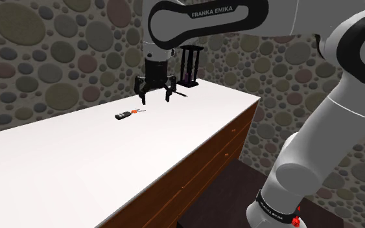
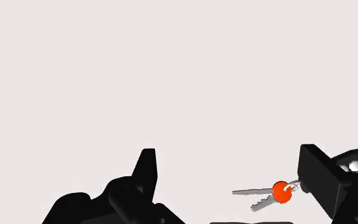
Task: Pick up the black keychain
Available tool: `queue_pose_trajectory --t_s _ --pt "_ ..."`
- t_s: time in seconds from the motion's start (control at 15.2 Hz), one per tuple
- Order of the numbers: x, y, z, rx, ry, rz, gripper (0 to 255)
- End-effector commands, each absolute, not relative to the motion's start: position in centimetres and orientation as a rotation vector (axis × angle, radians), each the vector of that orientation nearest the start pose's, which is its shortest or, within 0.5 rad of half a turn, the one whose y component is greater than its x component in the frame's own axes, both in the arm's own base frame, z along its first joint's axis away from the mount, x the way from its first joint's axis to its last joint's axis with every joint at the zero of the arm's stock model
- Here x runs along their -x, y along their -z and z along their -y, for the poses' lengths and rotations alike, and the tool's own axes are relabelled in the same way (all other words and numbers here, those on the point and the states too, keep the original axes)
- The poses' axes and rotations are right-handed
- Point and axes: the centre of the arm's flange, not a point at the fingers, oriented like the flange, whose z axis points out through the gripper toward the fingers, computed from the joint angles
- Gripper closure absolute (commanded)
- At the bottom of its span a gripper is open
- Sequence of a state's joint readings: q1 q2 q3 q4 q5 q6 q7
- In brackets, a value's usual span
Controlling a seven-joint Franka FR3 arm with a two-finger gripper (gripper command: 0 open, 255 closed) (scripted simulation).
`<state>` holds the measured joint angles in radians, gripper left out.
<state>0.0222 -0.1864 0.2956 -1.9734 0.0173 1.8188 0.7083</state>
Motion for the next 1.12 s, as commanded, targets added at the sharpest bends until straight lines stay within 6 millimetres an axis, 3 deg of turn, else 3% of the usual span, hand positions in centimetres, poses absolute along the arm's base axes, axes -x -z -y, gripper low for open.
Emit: queue_pose_trajectory --t_s 0.0,0.53,1.06 --pt "-50.0 -54.3 -18.9 3.083 0.056 -0.674 0" --pt "-58.1 -52.5 -25.1 3.021 0.036 -0.846 0" --pt "-58.1 -48.5 -25.1 3.021 0.036 -0.846 0"
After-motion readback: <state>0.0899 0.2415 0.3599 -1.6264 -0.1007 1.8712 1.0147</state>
